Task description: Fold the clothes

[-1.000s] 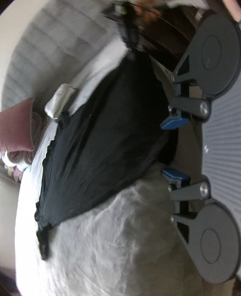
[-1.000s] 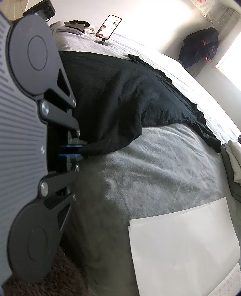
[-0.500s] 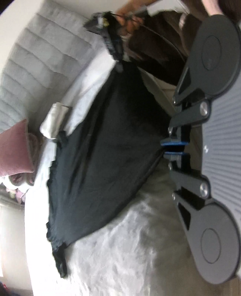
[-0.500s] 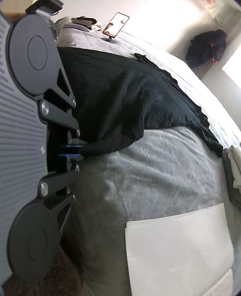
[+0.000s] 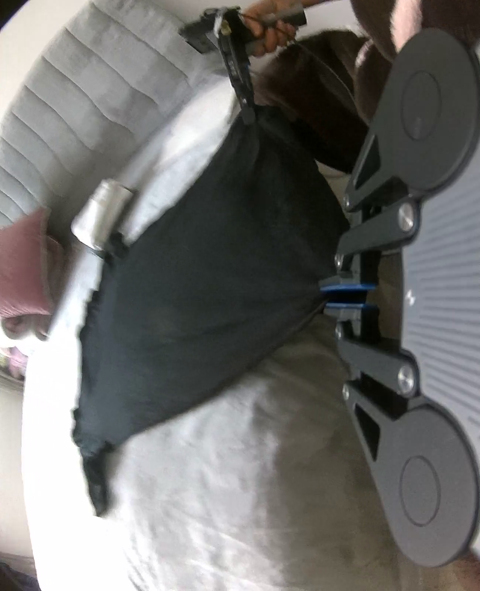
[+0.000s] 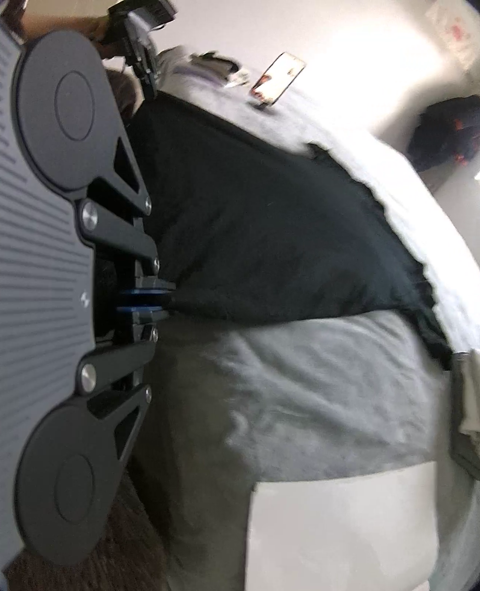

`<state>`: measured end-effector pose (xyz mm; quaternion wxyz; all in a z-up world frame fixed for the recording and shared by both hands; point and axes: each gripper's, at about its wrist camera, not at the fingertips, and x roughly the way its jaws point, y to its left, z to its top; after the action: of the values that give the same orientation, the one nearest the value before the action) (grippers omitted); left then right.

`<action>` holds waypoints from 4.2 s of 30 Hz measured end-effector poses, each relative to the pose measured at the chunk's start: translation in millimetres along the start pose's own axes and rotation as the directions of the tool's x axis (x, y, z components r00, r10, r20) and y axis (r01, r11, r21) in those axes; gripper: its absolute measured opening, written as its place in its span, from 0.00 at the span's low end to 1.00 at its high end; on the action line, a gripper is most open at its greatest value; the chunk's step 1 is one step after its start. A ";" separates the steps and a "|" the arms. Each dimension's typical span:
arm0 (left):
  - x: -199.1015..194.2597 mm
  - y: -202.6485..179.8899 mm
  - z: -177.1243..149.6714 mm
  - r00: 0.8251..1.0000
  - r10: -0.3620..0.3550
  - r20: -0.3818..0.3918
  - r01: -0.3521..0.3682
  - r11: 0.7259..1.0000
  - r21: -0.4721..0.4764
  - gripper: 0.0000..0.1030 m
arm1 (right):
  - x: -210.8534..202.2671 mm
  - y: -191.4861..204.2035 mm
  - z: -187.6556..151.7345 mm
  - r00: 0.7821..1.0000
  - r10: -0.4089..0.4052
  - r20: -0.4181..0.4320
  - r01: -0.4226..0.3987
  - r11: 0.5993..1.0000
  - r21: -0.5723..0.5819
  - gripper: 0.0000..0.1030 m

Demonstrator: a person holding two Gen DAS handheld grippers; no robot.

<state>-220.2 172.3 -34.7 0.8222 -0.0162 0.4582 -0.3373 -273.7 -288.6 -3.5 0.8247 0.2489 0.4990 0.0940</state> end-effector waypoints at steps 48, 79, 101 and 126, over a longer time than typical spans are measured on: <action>73.6 223.6 219.4 0.839 0.492 0.231 -0.176 0.649 -0.740 0.52 | 241.8 187.8 240.4 0.979 0.205 -0.002 -0.199 0.951 -0.237 0.41; 79.5 251.6 224.9 0.721 0.632 0.285 -0.237 0.611 -0.756 0.00 | 366.1 286.8 233.9 0.839 0.489 -0.238 -0.539 0.695 -0.475 0.15; 98.0 242.4 225.7 0.710 0.634 0.307 -0.323 0.680 -0.658 0.23 | 360.2 228.8 321.9 0.935 0.131 0.330 0.075 0.835 -0.546 0.48; 93.7 242.2 225.3 0.703 0.627 0.335 -0.270 0.671 -0.691 0.42 | 366.2 216.7 330.1 0.923 0.133 0.361 0.085 0.845 -0.528 0.20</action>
<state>115.8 242.3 -55.0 0.9269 -0.2492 0.2725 0.0675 211.0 -59.4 -53.6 0.9413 0.0294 0.2782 0.1890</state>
